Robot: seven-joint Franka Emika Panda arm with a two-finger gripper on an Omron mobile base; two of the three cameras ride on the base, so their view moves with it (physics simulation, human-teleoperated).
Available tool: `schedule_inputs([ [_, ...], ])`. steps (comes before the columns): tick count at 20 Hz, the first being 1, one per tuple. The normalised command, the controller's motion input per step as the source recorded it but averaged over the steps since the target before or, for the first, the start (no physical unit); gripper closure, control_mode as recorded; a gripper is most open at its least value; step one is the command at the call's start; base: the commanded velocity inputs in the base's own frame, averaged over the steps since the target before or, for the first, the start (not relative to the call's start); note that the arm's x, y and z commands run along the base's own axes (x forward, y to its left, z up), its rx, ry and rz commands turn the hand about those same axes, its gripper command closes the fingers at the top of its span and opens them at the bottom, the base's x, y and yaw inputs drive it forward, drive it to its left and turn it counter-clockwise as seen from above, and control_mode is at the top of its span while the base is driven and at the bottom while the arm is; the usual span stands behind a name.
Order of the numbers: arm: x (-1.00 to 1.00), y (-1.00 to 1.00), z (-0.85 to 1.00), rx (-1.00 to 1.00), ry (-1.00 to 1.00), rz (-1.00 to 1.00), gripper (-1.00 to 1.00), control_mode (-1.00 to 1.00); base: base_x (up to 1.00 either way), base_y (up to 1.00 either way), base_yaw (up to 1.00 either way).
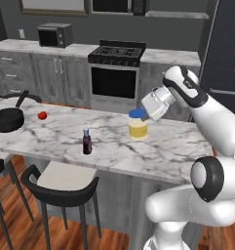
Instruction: Move the mayonnaise and condiment bottle from the cabinet to the dining counter.
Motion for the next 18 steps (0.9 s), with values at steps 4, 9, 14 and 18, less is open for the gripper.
schedule_inputs([
  [4,0.35,0.28,-0.34,0.0,-0.1,0.02,1.0,-1.0,0.0,0.0,0.0],
  [9,0.33,0.32,-0.31,0.0,-0.11,0.01,1.0,-1.0,0.0,0.0,0.0],
  [14,0.21,0.27,-0.28,0.0,-0.09,0.0,1.0,-1.0,0.0,0.0,0.0],
  [18,0.18,0.23,-0.31,0.01,-0.08,0.0,1.0,-1.0,0.0,0.0,0.0],
])
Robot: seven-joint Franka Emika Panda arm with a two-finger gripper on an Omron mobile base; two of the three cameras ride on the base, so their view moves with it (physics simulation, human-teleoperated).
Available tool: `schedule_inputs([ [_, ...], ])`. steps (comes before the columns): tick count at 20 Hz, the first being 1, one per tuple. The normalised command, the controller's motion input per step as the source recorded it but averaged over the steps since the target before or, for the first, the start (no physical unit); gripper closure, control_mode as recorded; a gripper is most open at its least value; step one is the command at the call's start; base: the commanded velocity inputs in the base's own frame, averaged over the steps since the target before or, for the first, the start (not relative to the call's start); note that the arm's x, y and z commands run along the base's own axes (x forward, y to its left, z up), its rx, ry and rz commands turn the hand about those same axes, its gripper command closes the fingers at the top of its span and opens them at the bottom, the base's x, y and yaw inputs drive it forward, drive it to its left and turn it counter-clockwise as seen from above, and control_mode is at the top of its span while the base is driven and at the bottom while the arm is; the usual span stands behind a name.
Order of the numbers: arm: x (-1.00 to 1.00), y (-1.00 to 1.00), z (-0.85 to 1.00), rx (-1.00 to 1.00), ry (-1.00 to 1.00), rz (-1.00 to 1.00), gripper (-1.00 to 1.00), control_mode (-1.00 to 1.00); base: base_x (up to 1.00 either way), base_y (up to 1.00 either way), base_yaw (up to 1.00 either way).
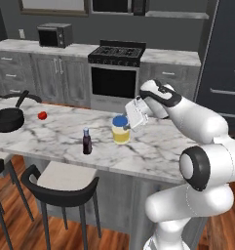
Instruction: Move the mayonnaise and condiment bottle from the cabinet to the dining counter.
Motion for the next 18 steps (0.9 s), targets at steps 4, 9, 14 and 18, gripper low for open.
schedule_inputs([
  [4,0.19,0.16,-0.31,0.01,-0.04,0.0,1.0,-1.0,0.0,0.0,0.0],
  [9,0.16,0.09,-0.2,0.01,-0.02,0.0,1.0,-1.0,0.0,0.0,0.0],
  [14,0.21,0.13,-0.1,0.04,0.0,0.0,1.0,-1.0,0.0,0.0,0.0],
  [18,0.21,0.12,-0.08,0.06,-0.01,0.0,1.0,-1.0,0.0,0.0,0.0],
])
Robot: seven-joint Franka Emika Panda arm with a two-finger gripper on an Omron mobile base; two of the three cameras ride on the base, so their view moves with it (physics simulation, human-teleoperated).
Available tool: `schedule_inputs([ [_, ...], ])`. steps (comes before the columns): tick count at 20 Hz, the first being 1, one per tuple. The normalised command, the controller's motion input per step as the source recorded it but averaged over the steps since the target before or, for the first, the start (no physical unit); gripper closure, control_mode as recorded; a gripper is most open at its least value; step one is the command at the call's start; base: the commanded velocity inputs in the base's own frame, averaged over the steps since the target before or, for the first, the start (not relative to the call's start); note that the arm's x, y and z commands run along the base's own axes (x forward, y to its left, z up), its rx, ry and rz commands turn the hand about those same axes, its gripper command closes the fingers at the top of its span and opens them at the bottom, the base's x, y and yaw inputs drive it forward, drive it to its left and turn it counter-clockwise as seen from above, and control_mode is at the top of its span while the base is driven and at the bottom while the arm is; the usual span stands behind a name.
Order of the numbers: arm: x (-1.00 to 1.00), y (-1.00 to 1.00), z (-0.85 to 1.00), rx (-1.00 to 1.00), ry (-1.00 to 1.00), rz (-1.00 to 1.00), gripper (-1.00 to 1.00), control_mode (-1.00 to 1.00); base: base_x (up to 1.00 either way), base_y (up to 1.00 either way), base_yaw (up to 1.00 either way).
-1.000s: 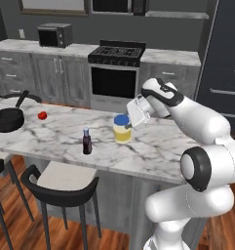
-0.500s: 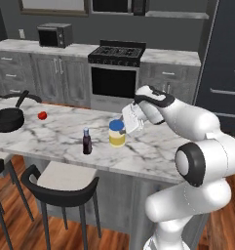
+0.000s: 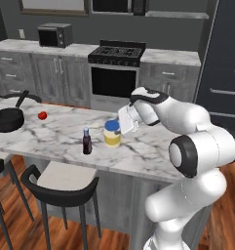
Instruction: Move the mayonnaise and condiment bottle from the cabinet to the dining counter.
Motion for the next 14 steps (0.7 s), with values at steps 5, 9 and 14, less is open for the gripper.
schedule_inputs([
  [5,0.15,0.07,-0.17,0.04,0.0,0.0,1.0,-1.0,0.0,0.0,0.0],
  [9,0.16,0.04,-0.26,0.0,0.0,0.0,1.0,-1.0,0.0,0.0,0.0],
  [14,0.14,0.02,-0.24,0.0,0.0,0.0,1.0,-1.0,0.0,0.0,0.0],
])
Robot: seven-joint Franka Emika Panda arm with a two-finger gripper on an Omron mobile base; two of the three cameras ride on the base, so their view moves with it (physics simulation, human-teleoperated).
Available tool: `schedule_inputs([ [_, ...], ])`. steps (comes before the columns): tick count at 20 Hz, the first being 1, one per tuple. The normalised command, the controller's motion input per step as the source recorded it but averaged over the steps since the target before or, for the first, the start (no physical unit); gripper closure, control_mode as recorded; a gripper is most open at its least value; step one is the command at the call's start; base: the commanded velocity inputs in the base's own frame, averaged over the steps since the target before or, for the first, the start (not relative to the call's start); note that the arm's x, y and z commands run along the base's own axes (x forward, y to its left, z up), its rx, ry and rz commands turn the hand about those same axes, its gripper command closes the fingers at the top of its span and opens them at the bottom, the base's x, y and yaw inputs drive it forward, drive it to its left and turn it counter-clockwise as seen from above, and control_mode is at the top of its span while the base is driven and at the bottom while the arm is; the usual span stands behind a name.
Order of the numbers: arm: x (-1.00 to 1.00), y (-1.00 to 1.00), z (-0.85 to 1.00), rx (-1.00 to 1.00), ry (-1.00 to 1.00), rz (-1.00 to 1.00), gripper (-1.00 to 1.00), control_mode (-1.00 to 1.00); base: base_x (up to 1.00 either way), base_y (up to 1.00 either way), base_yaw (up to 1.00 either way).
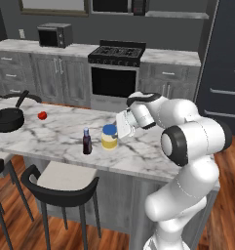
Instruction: Move the mayonnaise and condiment bottle from the cabinet to the dining counter.
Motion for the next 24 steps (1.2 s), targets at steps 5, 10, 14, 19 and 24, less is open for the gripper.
schedule_inputs([
  [5,0.08,0.02,-0.21,-0.02,0.0,0.0,1.0,-1.0,0.0,0.0,0.0],
  [10,0.06,0.02,-0.25,0.0,0.0,0.0,1.0,-1.0,0.0,0.0,0.0],
  [14,0.12,0.0,-0.14,0.0,-0.01,0.0,1.0,-1.0,0.0,0.0,0.0],
  [19,0.16,0.0,-0.04,0.0,-0.04,0.0,1.0,-1.0,0.0,0.0,0.0],
  [24,0.24,0.0,-0.01,0.0,0.0,0.0,1.0,-1.0,0.0,0.0,0.0],
])
